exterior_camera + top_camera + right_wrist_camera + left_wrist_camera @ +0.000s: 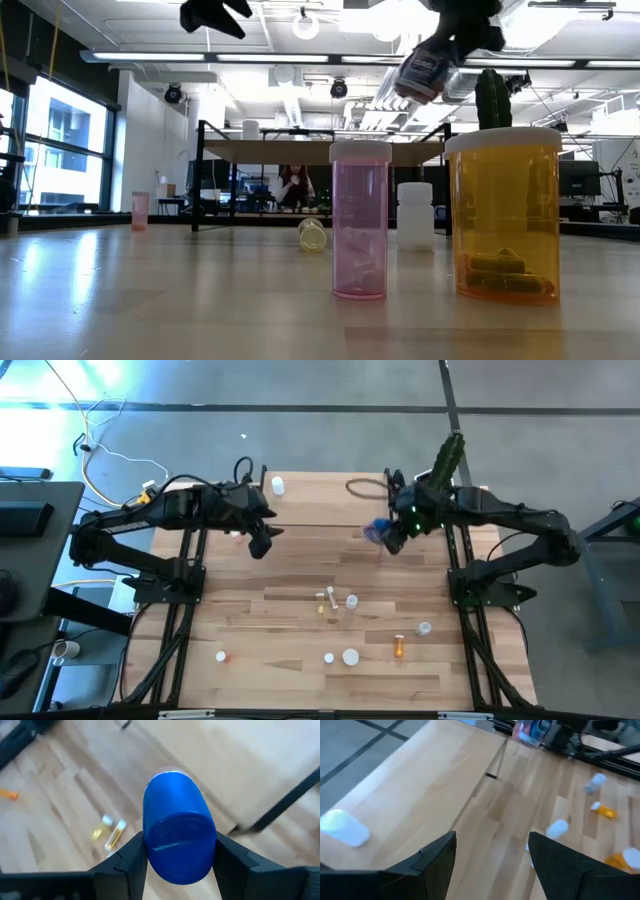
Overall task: Pick and place medicine bottles onto shelf by color
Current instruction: Put the blue bottle on the shelf
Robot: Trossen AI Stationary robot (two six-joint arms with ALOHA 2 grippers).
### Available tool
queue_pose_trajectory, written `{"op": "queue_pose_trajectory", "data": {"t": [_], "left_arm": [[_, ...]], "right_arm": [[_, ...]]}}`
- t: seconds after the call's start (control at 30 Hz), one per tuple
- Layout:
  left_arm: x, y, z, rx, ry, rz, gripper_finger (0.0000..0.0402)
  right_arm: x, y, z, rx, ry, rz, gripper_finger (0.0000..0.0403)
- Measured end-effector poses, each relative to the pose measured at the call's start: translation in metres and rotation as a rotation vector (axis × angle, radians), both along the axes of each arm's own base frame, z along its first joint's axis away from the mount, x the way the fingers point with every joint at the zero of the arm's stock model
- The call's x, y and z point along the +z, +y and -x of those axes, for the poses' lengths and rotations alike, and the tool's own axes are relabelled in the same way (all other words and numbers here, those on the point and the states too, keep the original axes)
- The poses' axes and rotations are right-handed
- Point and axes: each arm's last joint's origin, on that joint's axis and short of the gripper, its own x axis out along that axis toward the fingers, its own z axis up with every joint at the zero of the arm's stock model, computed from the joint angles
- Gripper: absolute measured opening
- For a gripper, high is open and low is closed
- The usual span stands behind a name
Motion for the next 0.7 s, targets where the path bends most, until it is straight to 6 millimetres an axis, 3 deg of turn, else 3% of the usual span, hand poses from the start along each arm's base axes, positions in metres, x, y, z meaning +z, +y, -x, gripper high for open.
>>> {"op": "queue_pose_trajectory", "data": {"t": [0.3,0.7], "left_arm": [[0.0,0.017,0.007,0.06,0.014,-0.024,0.0236],[0.0,0.019,0.008,0.014,0.002,0.02,0.0236]], "right_arm": [[0.019,-0.05,-0.019,-0.028,0.095,0.063,0.0163],[0.014,-0.104,-0.048,0.032,0.248,0.105,0.0163]]}}
